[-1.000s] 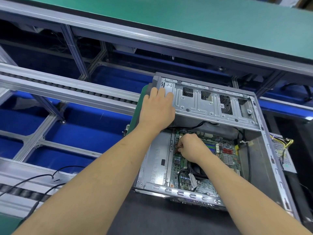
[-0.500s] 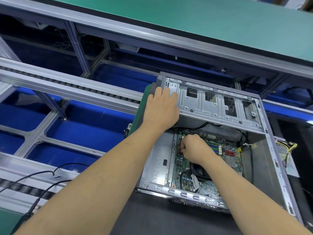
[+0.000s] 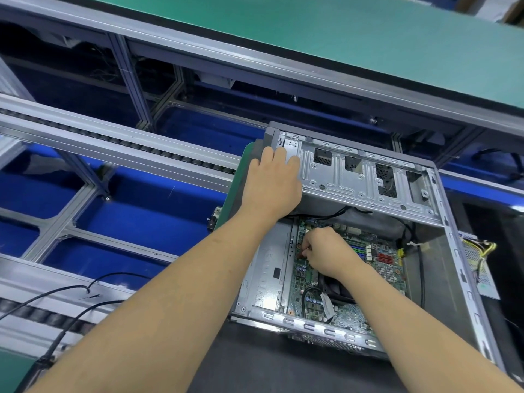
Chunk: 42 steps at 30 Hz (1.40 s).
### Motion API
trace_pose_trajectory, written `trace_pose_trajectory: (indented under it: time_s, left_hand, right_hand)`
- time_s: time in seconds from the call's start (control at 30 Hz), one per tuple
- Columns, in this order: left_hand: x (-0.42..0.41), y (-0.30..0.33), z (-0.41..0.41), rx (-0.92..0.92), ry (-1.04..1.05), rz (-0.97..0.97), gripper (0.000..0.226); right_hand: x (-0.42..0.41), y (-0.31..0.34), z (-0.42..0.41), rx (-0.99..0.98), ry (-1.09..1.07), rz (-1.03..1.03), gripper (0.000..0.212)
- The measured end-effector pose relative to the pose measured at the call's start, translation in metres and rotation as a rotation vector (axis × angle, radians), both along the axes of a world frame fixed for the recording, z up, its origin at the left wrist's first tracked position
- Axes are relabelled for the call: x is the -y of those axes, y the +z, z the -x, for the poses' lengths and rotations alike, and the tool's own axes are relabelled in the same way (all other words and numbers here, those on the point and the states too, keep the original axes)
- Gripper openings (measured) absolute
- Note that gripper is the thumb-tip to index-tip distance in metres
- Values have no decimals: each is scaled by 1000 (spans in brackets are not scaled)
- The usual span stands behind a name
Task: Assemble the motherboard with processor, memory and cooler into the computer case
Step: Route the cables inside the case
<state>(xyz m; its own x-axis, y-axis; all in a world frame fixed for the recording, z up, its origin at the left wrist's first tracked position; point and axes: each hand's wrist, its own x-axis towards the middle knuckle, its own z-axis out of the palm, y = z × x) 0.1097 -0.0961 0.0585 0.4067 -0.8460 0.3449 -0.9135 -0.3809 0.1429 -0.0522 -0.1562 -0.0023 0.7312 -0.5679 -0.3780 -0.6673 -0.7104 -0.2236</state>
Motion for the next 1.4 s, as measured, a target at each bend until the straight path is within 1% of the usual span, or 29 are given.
trace_pose_trajectory:
  time_s: [0.17,0.47,0.77,0.9,1.4]
  left_hand:
    - [0,-1,0,7,0,0,14]
    - [0,1,1,4,0,-6,16]
    - [0,1,1,0,-4,-7,14]
    - [0,1,1,-2,-2,-5,15]
    - [0,2,1,-11,-2,-9,17]
  right_hand:
    - [1,-2,0,12,1,-12,15]
    - [0,0,-2,25,-12,-23,9]
    - [-4,6,-3,-71,43,27,13]
    - [-3,7,-4,-52,36,23,15]
    - [5,5,2,32,-53,-19,11]
